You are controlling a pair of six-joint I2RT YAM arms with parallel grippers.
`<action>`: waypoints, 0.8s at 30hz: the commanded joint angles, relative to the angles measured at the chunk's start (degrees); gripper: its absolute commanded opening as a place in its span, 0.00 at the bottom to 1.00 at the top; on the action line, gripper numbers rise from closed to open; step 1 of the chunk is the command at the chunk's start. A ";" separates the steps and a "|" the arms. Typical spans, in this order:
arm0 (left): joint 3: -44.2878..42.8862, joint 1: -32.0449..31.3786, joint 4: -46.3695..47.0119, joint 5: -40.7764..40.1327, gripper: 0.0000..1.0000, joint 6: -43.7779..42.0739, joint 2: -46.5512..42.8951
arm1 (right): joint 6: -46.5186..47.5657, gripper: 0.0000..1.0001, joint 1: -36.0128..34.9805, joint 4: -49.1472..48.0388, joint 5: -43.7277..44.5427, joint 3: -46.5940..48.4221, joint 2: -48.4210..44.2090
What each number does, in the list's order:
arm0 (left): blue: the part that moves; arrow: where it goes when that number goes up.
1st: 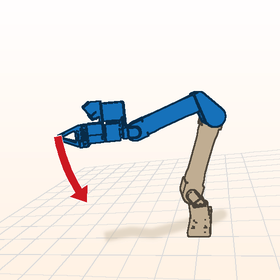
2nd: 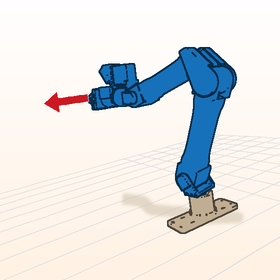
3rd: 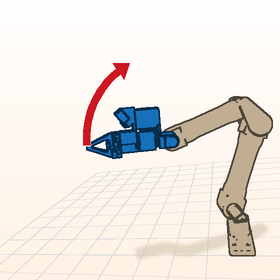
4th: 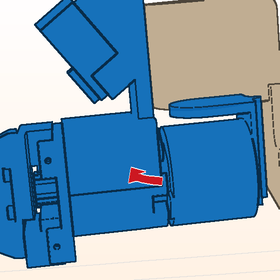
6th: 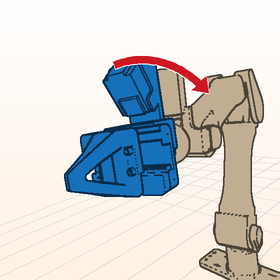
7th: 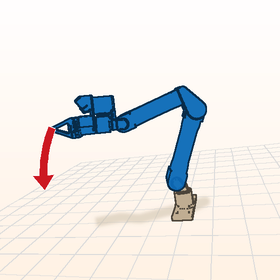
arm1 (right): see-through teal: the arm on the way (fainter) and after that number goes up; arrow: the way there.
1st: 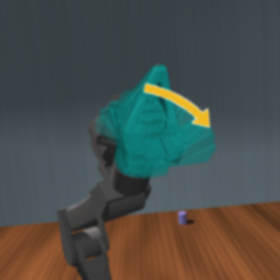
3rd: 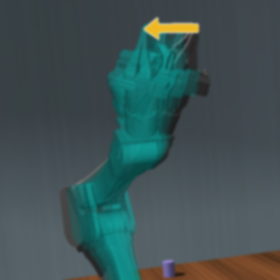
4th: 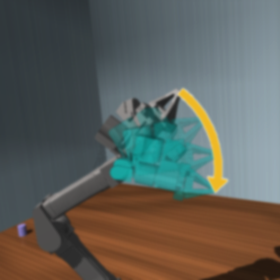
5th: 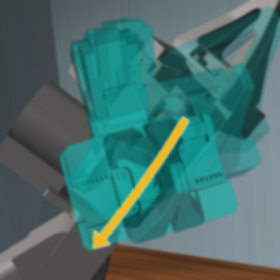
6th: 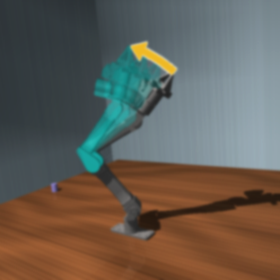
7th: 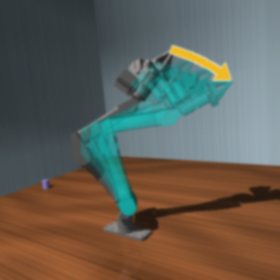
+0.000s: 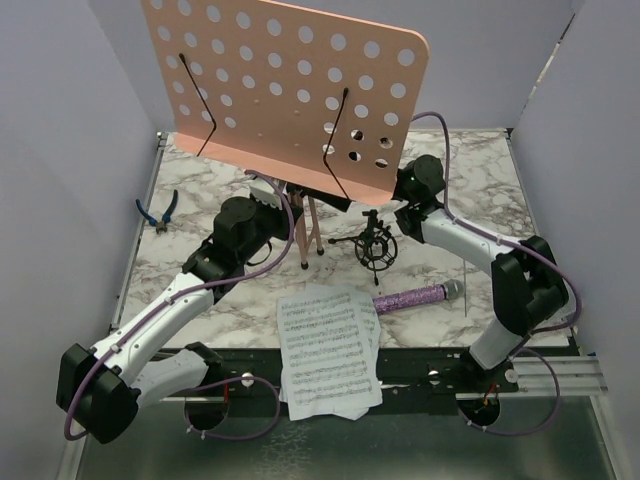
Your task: Set up the instrument practice props
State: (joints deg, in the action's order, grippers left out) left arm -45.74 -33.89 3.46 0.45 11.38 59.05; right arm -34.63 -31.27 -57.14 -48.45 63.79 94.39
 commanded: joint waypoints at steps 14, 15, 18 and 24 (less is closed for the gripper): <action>-0.38 -1.05 3.19 6.48 0.00 4.54 -2.32 | -12.29 0.83 -0.75 -8.34 -12.42 19.85 15.21; -0.40 -1.09 3.14 6.50 0.00 4.53 -2.25 | -12.11 0.83 -0.99 -7.81 -12.50 20.67 15.57; -0.30 -1.18 3.21 6.62 0.00 4.75 -2.32 | -11.97 0.81 -1.25 -6.88 -12.76 22.51 16.75; -0.09 -1.27 3.17 6.40 0.00 4.64 -2.39 | -12.20 0.76 -2.02 -6.27 -13.53 25.33 18.62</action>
State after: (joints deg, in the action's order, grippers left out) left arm -45.52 -34.24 2.26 2.37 11.29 58.17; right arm -46.09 -32.56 -62.87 -59.55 86.52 111.09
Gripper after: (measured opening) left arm 0.118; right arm 0.777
